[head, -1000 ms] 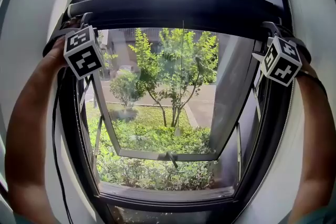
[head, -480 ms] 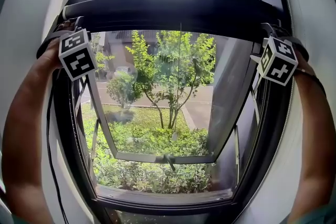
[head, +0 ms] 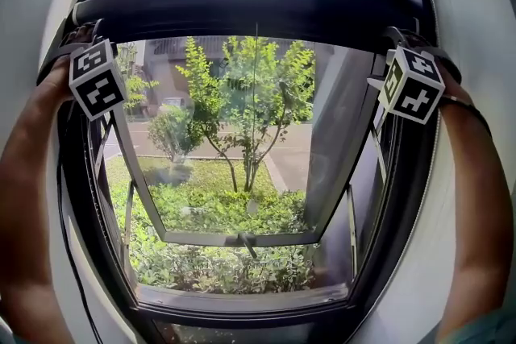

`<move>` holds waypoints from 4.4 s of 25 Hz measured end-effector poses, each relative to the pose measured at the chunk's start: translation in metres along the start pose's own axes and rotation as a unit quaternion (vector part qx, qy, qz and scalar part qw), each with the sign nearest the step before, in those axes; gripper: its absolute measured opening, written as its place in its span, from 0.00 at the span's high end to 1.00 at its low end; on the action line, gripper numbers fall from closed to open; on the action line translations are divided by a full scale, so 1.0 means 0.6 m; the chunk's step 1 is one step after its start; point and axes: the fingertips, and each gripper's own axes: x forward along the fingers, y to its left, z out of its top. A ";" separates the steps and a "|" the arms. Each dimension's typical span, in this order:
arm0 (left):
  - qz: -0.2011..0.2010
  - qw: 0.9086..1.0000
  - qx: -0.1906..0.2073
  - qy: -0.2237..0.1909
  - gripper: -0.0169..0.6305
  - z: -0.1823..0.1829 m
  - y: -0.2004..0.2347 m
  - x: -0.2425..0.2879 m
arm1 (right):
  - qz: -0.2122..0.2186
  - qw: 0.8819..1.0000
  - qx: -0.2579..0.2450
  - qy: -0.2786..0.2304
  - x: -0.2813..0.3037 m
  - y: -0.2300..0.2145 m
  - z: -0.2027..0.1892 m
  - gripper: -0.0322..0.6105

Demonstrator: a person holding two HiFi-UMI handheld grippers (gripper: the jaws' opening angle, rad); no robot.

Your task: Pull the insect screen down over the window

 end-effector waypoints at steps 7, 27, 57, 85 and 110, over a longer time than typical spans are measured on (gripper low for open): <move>-0.002 1.000 0.031 -0.001 0.31 -0.004 -0.003 -0.005 | 0.014 1.000 0.016 0.009 -0.004 0.006 0.000 0.44; -0.048 0.997 0.054 -0.016 0.32 -0.040 -0.143 -0.057 | 0.059 0.998 -0.002 -0.007 -0.046 0.146 0.013 0.44; -0.210 0.973 0.096 0.014 0.32 -0.100 -0.424 -0.162 | 0.217 0.976 -0.029 -0.010 -0.124 0.426 0.023 0.46; -0.290 0.950 0.117 0.007 0.32 -0.142 -0.642 -0.243 | 0.315 0.947 -0.055 -0.022 -0.185 0.650 0.028 0.47; -0.409 0.901 0.146 0.015 0.33 -0.212 -0.976 -0.370 | 0.417 0.904 -0.089 -0.027 -0.274 0.993 0.044 0.54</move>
